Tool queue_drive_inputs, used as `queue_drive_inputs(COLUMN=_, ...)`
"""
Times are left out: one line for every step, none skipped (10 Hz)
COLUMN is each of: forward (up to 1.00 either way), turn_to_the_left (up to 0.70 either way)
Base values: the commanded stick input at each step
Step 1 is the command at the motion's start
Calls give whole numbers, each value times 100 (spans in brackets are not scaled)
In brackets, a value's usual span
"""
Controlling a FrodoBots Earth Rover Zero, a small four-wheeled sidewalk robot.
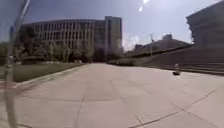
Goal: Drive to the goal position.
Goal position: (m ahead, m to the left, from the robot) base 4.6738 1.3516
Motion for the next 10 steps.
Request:
queue_drive_inputs(forward=85, turn_to_the_left=0)
queue_drive_inputs(forward=85, turn_to_the_left=0)
queue_drive_inputs(forward=85, turn_to_the_left=0)
queue_drive_inputs(forward=85, turn_to_the_left=0)
queue_drive_inputs(forward=85, turn_to_the_left=0)
queue_drive_inputs(forward=85, turn_to_the_left=0)
queue_drive_inputs(forward=85, turn_to_the_left=0)
queue_drive_inputs(forward=85, turn_to_the_left=0)
queue_drive_inputs(forward=85, turn_to_the_left=0)
queue_drive_inputs(forward=85, turn_to_the_left=-2)
